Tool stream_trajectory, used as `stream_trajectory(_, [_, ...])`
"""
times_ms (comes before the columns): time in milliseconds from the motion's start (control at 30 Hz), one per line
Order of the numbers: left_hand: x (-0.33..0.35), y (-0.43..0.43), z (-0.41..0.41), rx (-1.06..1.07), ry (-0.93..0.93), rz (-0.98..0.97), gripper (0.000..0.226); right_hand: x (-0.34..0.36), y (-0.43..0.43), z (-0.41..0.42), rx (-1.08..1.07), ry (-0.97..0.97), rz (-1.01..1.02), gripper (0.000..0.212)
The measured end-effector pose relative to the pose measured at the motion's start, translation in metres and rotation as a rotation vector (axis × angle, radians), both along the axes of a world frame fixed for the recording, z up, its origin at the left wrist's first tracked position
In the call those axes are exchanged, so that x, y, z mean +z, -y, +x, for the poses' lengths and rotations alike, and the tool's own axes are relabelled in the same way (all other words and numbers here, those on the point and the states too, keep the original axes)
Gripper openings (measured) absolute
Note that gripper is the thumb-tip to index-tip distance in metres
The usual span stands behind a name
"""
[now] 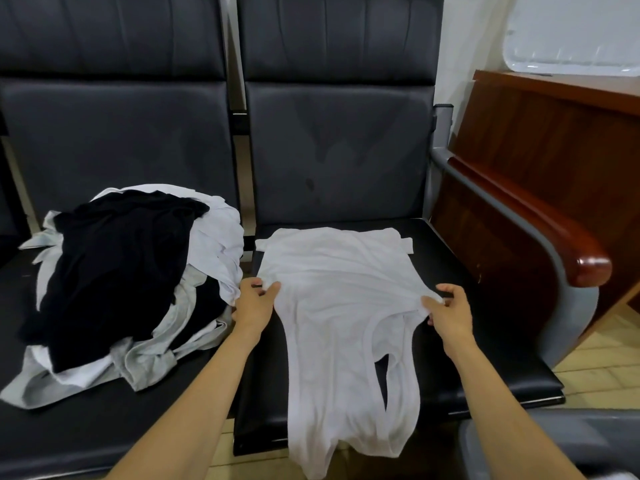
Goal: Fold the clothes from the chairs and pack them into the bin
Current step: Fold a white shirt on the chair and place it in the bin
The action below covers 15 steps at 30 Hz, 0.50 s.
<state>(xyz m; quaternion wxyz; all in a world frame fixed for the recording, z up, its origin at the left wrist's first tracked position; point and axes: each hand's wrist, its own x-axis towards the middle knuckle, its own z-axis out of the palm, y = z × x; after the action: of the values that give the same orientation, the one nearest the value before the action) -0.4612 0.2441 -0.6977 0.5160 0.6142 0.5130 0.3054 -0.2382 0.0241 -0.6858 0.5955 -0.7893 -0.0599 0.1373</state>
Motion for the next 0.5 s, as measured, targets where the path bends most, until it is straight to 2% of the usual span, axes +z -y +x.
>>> stream_trajectory(100, [0.001,0.001,0.003,0.035,0.057,-0.01,0.02,-0.003,-0.002,0.002,0.086,0.162,-0.203,0.028])
stream_trajectory(200, [0.008,0.005,-0.001,0.127,0.093,0.088,0.008,-0.008,-0.004,0.002,0.061,0.385,-0.404,0.025])
stream_trajectory(267, [0.011,0.003,-0.005,0.191,0.134,0.145,0.015,-0.01,-0.004,0.001,0.035,0.477,-0.42,0.019])
stream_trajectory(433, [0.024,0.006,-0.011,0.231,0.299,0.068,0.02,-0.001,-0.001,-0.001,-0.047,0.576,-0.344,0.014])
stream_trajectory(467, [0.026,0.008,-0.011,0.22,0.322,0.049,0.024,-0.001,0.0,-0.003,-0.043,0.593,-0.386,0.017])
stream_trajectory(500, [0.027,0.01,-0.012,0.187,0.324,0.015,0.038,-0.001,0.002,-0.004,-0.03,0.605,-0.442,0.022])
